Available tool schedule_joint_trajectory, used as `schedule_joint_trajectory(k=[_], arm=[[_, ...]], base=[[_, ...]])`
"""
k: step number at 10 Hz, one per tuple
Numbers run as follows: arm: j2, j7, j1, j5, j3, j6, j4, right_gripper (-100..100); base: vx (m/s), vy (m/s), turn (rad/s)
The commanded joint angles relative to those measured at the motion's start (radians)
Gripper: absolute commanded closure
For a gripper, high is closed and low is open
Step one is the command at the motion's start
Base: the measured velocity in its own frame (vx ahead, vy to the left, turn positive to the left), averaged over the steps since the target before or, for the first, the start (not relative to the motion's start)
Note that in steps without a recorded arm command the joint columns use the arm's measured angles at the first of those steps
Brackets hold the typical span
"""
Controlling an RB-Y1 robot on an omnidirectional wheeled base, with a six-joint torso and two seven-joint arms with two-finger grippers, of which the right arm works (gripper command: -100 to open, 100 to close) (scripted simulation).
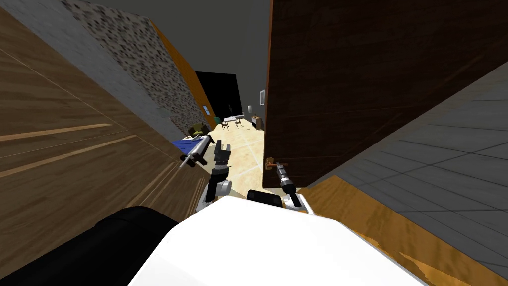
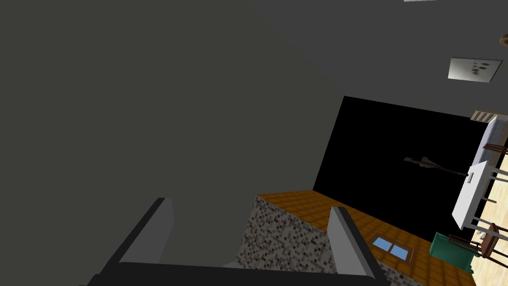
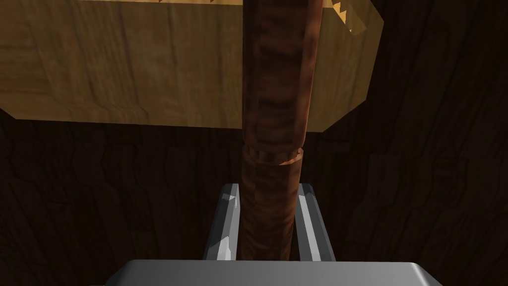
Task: Push the door open
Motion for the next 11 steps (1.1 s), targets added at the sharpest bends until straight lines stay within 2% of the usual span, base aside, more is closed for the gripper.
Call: schedule_joint_trajectory(k=[1,4,9,10,11], arm=[[-0.002,0.001,-0.005,-0.01,-0.03,0.006,-0.009,100],[0.013,0.004,-0.013,-0.023,-0.062,0.008,-0.006,100],[0.052,0.009,-0.026,-0.044,-0.114,0.012,-0.001,100],[0.043,0.008,-0.022,-0.043,-0.115,0.011,0.001,100],[0.016,0.007,-0.023,-0.049,-0.135,0.012,-0.003,100]], base=[[0.12,0.156,-0.097],[0.113,0.125,-0.09],[0.132,0.155,-0.099],[0.063,0.037,-0.034],[0.107,0.074,-0.049]])
